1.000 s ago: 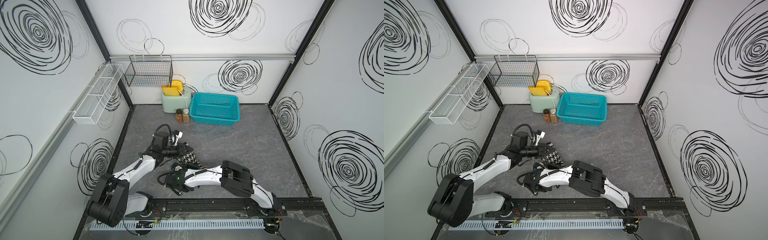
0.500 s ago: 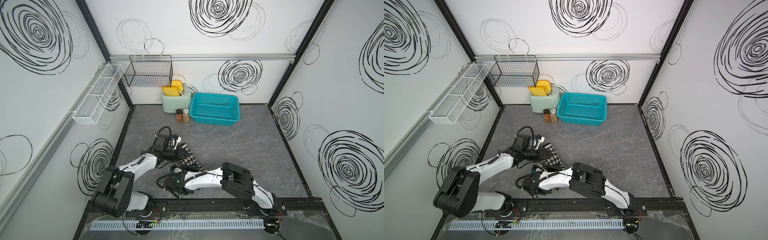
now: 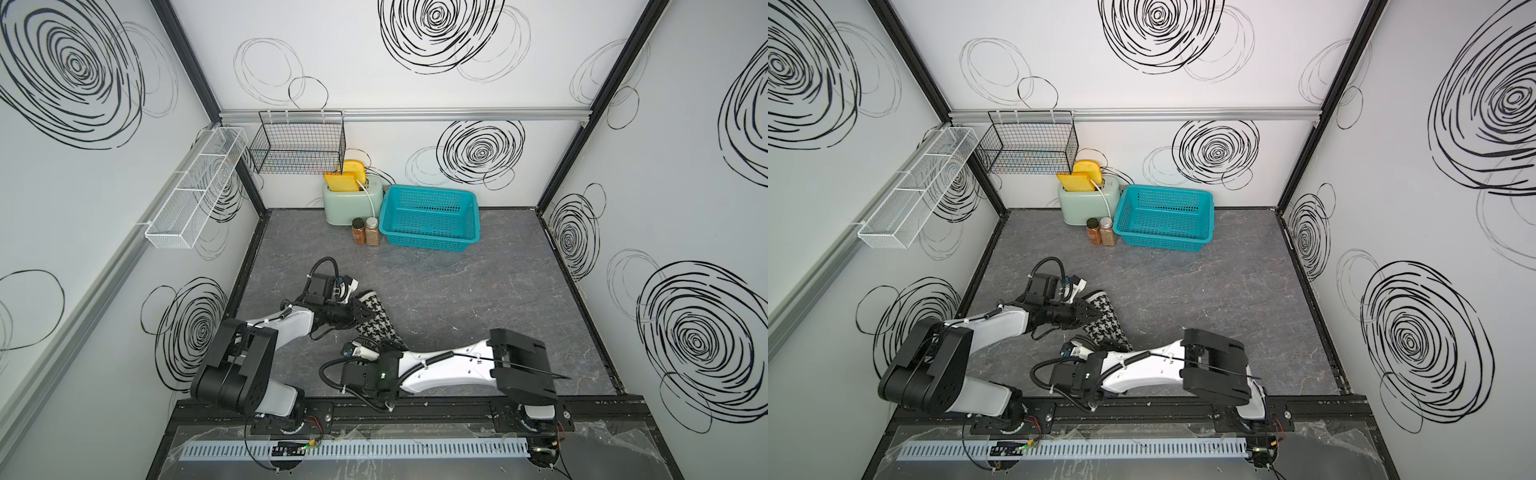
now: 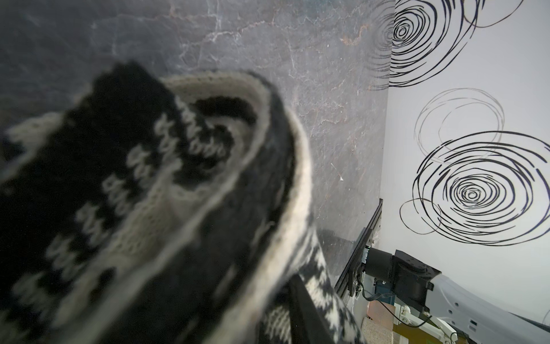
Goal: Roll up the scarf and place it into the basket
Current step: Roll the scarf at the center of the board.
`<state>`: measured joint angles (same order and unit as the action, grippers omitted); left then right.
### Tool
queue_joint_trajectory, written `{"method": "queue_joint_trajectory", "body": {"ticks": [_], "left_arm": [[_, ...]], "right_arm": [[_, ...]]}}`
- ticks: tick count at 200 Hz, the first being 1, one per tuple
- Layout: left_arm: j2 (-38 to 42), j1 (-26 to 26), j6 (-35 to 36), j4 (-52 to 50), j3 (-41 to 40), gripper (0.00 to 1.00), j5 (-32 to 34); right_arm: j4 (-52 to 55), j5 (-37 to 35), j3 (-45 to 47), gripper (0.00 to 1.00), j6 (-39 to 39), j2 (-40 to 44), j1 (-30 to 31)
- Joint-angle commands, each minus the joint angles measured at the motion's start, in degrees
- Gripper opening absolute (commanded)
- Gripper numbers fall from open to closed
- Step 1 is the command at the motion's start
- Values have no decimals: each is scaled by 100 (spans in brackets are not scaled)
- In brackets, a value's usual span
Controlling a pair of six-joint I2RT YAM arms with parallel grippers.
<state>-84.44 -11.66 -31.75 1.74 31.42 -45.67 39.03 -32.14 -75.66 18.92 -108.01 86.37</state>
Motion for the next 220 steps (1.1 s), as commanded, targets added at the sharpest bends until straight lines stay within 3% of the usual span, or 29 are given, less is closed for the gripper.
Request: {"method": "queue_joint_trajectory", "body": {"ticks": [1, 17, 32, 60, 106, 136, 174, 196, 220], "left_arm": [[-179, 36, 81, -59, -25, 23, 409], [-184, -18, 55, -17, -55, 23, 417], [-200, -46, 46, -7, -81, 23, 426], [-186, -32, 76, -37, -118, 23, 453], [-199, -29, 90, -51, -154, 23, 489], [-156, -41, 55, -37, -184, 22, 505], [-130, -64, -39, 73, -316, 22, 505], [-59, -89, -60, 49, -362, 22, 543], [7, -108, -33, -22, -399, 22, 629]], "right_arm": [[-772, 1739, 444, 79, 649, 1014, -227], [-1482, 2819, 970, 80, 1102, 1858, -914], [-2283, 3304, 1454, 79, 1338, 2496, -1478], [-3540, 4610, 2019, 74, 1617, 2802, -2480], [-5698, 6095, 3106, 53, 2465, 2412, -2744], [-7152, 6770, 4025, 45, 3200, 2234, -2788], [-7682, 7182, 4479, 45, 3337, 1923, -2810], [-7144, 7028, 4546, 45, 3072, 1759, -2799], [-5805, 6725, 4371, 43, 2460, 1559, -2765]]}}
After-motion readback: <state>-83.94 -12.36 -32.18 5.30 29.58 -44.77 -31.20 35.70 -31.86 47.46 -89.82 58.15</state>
